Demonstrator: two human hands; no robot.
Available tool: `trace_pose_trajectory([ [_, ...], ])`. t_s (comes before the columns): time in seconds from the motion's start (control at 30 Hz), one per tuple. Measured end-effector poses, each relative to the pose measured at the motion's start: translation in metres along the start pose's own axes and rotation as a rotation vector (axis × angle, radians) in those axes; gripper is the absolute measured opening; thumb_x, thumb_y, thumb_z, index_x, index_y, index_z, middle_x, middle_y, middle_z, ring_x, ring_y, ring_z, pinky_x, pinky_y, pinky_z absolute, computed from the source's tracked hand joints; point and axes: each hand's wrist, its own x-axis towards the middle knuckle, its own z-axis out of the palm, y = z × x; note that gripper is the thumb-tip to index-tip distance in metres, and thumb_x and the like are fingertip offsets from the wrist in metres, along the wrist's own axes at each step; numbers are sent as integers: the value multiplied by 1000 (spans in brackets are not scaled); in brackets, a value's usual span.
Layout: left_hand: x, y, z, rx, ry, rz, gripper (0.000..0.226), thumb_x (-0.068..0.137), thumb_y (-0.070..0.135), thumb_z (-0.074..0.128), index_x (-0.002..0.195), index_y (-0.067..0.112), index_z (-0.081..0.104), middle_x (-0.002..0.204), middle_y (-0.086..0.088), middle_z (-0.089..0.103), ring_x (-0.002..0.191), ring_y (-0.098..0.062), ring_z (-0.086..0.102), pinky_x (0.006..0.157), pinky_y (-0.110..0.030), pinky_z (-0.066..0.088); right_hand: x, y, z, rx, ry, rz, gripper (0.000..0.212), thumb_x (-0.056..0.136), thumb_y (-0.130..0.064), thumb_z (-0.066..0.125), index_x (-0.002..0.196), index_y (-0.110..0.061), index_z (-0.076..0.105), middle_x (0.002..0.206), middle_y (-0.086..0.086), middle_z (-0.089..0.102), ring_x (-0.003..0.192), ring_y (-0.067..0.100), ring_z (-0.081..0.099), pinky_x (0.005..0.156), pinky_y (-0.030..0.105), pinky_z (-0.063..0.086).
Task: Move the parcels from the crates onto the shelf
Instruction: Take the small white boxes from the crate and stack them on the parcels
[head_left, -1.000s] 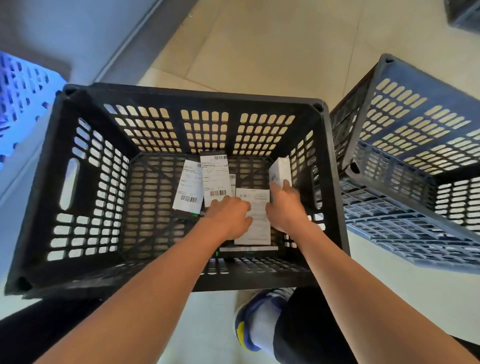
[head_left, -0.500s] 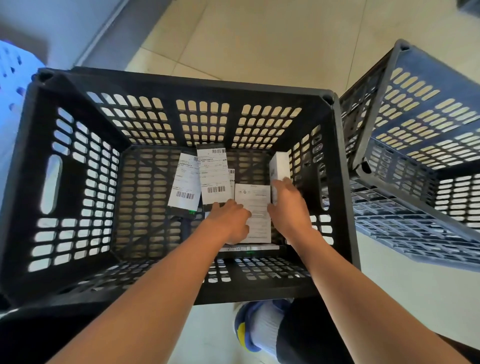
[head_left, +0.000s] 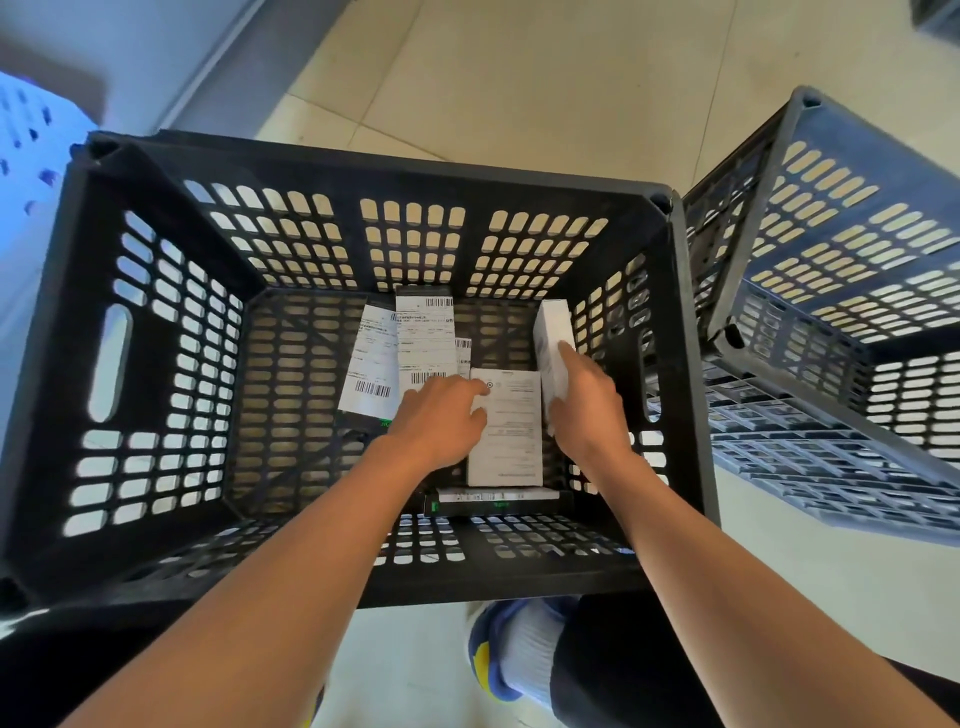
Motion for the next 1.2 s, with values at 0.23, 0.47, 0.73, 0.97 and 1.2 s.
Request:
trace_pose_trajectory([
  [0.23, -4, 4, -10, -309, 156, -87, 48, 103, 31, 53, 150, 28, 46, 155, -1, 44, 145, -25, 33, 115, -44, 34, -22, -7, -21, 282, 27, 13, 55, 96, 7, 50, 142, -23, 49, 140, -2, 53, 132, 27, 50, 84, 51, 60],
  [0.47, -14, 31, -20, -633, 217, -63, 53, 103, 25, 55, 153, 32, 40, 148, 4, 47, 126, -11, 47, 81, -11, 44, -35, -13, -16, 489, -64, 17, 66, 97, -3, 62, 153, -28, 41, 141, -4, 55, 132, 19, 54, 85, 45, 61],
  [0.73, -22, 38, -27, -595, 264, -129, 67, 98, 40, 61, 157, 38, 30, 164, 0, 23, 147, -26, 30, 114, -49, 38, -38, -27, -12, 666, -164, -51, 67, 96, 2, 62, 151, -30, 44, 135, -6, 60, 111, 13, 68, 74, 29, 62],
  [0.97, -13, 15, -31, -559, 295, -189, 84, 84, 59, 67, 156, 42, 27, 161, -1, 28, 145, -27, 33, 112, -53, 40, -30, -37, -5, 754, -217, -7, 73, 97, 3, 61, 155, -33, 35, 130, -8, 62, 108, 11, 69, 86, 33, 61],
  [1.2, -9, 4, -31, -416, 265, -298, 99, 80, 60, 73, 160, 36, 19, 166, -3, 12, 148, -30, 23, 114, -49, 35, -20, -48, 11, 745, -326, 8, 90, 92, 0, 70, 160, -32, 20, 132, -10, 59, 102, 8, 71, 74, 22, 57],
])
